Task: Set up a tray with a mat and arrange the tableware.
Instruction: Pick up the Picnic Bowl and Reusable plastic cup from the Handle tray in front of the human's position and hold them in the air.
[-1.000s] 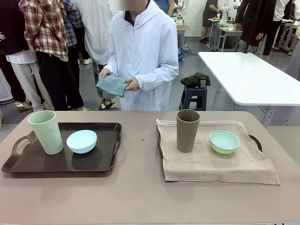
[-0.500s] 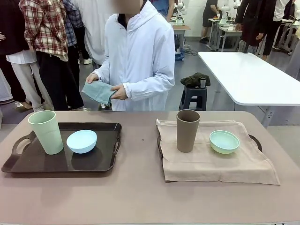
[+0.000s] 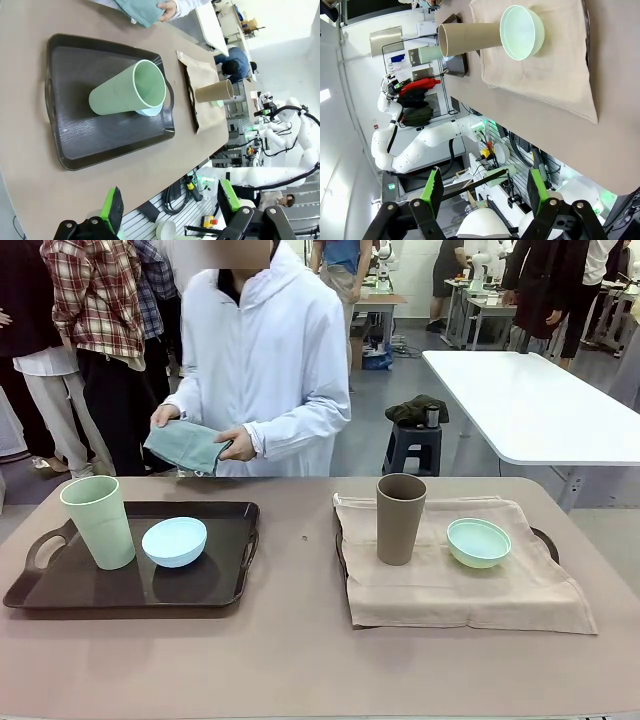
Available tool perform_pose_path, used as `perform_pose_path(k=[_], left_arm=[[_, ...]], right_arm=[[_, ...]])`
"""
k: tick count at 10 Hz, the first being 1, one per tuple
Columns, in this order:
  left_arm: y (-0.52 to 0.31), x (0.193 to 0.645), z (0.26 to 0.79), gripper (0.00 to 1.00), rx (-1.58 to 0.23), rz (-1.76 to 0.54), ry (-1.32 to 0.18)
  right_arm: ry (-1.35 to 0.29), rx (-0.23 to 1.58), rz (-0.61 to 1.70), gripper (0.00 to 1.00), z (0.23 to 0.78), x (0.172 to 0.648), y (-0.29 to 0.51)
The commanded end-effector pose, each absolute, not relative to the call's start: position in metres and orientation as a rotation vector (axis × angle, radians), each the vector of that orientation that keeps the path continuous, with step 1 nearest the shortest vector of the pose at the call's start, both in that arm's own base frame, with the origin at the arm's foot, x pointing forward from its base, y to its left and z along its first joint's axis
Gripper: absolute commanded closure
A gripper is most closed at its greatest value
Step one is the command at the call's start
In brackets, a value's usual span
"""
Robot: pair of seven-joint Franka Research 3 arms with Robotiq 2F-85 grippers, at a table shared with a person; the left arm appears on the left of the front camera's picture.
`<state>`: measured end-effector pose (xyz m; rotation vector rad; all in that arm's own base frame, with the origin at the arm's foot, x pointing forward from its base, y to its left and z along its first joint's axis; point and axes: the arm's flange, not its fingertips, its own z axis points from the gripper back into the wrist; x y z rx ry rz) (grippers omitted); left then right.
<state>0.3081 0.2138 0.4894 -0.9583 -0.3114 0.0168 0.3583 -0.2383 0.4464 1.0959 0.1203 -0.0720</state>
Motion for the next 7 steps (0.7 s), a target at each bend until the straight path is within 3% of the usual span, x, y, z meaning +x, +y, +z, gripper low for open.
perform_pose_path(k=[1, 7], left_arm=[[0.2161, 0.3076, 0.4908, 0.0, -0.966, 0.007, -0.318], [0.2161, 0.3076, 0.4908, 0.0, -0.966, 0.007, -0.318]], right_arm=[[0.118, 1.103, -0.069, 0.12, 0.4478, 0.3565, -0.2388], [0.118, 1.103, -0.069, 0.12, 0.4478, 0.3565, -0.2388]])
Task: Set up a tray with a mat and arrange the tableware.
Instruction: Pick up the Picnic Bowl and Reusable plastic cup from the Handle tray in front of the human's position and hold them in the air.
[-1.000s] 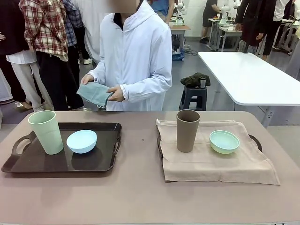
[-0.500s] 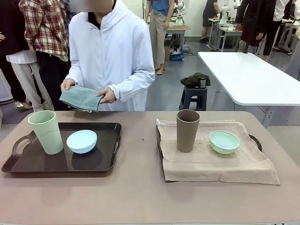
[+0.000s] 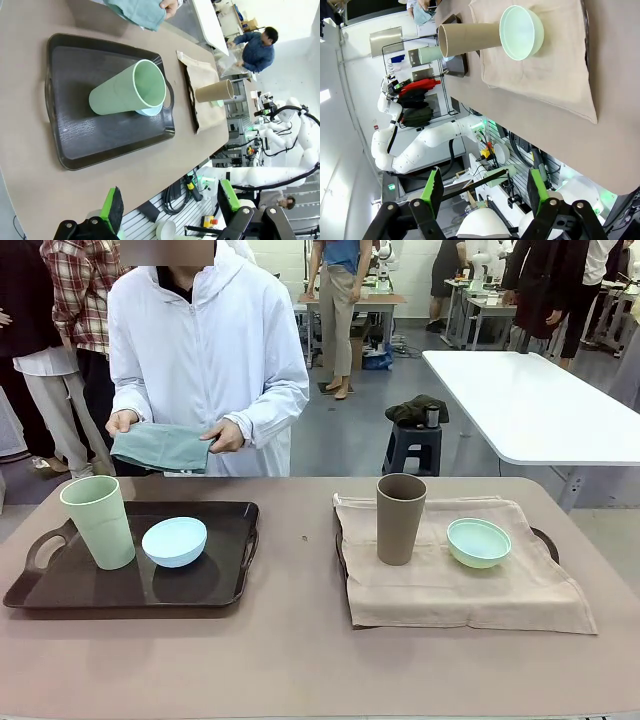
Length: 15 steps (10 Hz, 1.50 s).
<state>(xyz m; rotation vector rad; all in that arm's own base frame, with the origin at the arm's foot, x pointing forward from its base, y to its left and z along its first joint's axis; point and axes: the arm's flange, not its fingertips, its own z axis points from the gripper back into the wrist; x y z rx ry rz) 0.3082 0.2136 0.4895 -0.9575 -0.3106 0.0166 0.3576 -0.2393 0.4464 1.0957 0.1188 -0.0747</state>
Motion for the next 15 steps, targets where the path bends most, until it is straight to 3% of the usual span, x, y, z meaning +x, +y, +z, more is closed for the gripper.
perform_pose_path(k=[1, 15], left_arm=[[0.2161, 0.3076, 0.4908, 0.0, -0.966, 0.007, -0.318], [0.2161, 0.3076, 0.4908, 0.0, -0.966, 0.007, -0.318]], right_arm=[[0.118, 1.103, -0.069, 0.12, 0.4478, 0.3565, -0.2388], [0.118, 1.103, -0.069, 0.12, 0.4478, 0.3565, -0.2388]])
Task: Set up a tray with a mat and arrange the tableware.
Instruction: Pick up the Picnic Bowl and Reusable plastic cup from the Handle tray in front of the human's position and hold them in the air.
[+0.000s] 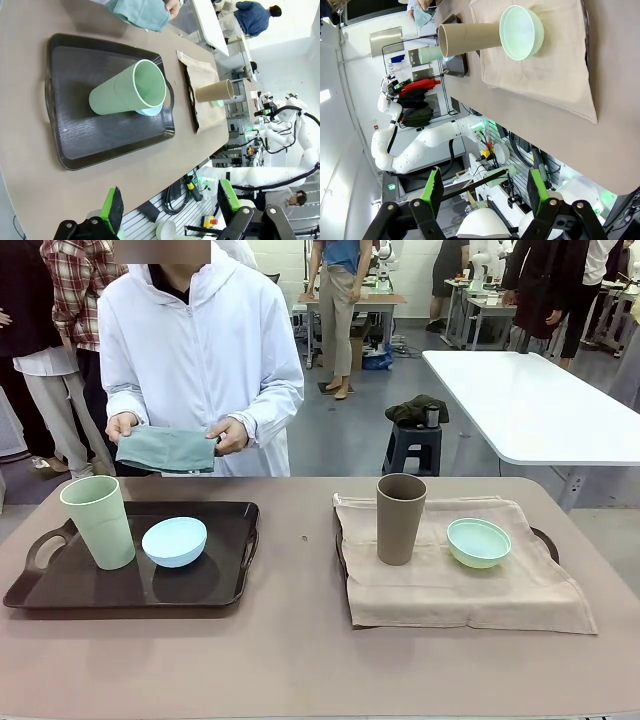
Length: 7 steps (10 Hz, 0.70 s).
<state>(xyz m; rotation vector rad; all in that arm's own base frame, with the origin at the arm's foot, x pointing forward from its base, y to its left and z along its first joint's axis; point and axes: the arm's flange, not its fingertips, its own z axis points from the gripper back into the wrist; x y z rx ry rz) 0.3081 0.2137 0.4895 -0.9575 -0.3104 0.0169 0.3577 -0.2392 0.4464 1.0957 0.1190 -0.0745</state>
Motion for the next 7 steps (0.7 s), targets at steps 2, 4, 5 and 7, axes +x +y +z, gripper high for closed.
perform_pose_path(k=[2, 4, 5, 7], left_arm=[[0.2161, 0.3076, 0.4908, 0.0, -0.966, 0.007, -0.318], [0.2161, 0.3076, 0.4908, 0.0, -0.966, 0.007, -0.318], [0.2161, 0.3076, 0.4908, 0.0, -0.966, 0.007, -0.318], [0.2161, 0.3076, 0.4908, 0.0, -0.966, 0.007, -0.318]], right_arm=[[0.118, 1.103, -0.069, 0.12, 0.4478, 0.3565, -0.2388], [0.118, 1.103, -0.069, 0.12, 0.4478, 0.3565, -0.2388], [0.118, 1.103, -0.069, 0.12, 0.4478, 0.3565, -0.2388], [0.118, 1.103, -0.069, 0.12, 0.4478, 0.3565, -0.2388]])
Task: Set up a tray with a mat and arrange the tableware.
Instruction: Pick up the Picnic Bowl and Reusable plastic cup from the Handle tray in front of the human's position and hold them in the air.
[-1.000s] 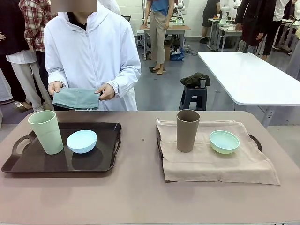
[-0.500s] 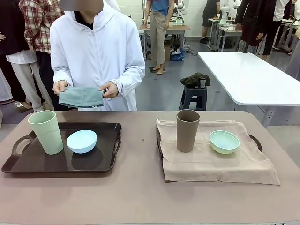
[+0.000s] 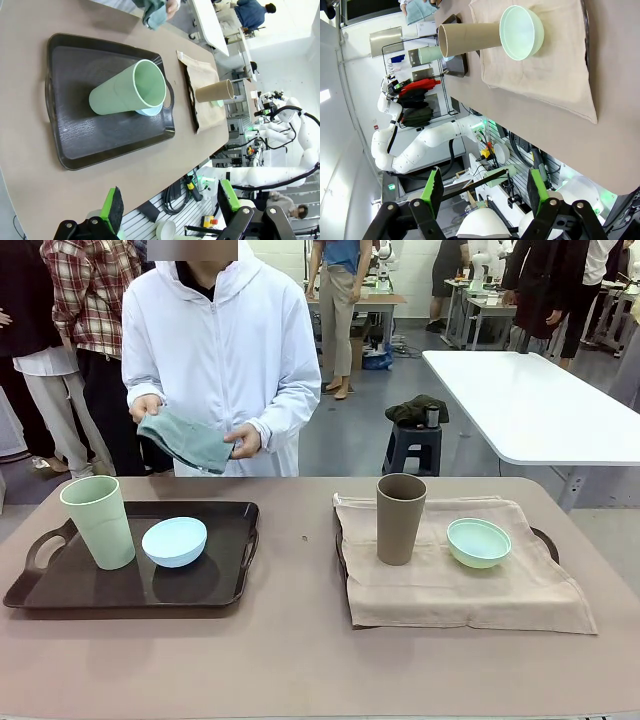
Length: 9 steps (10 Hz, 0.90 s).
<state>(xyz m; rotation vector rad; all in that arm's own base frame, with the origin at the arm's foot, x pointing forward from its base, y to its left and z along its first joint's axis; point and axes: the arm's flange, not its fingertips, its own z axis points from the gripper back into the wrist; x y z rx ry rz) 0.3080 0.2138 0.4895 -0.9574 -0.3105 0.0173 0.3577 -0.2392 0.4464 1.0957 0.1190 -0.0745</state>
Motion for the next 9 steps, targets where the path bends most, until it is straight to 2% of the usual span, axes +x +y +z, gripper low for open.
perform_pose_path(k=[1, 3, 4, 7, 9], left_arm=[[0.216, 0.308, 0.491, 0.0, -0.966, 0.007, -0.318], [0.214, 0.308, 0.489, 0.0, -0.957, 0.017, -0.311], [0.214, 0.324, 0.492, 0.0, -0.898, -0.028, -0.402], [0.2, 0.349, 0.5, 0.0, -0.8, -0.321, -0.513], [0.212, 0.36, 0.508, 0.0, -0.85, -0.54, -0.529]], right_arm=[[0.118, 1.103, -0.069, 0.12, 0.448, 0.357, -0.239], [0.126, 1.061, -0.051, 0.12, 0.454, 0.364, -0.24], [0.138, 1.007, -0.052, 0.12, 0.465, 0.373, -0.223], [0.202, 0.774, -0.088, 0.12, 0.514, 0.391, -0.113], [0.243, 0.641, -0.137, 0.12, 0.541, 0.392, -0.017]])
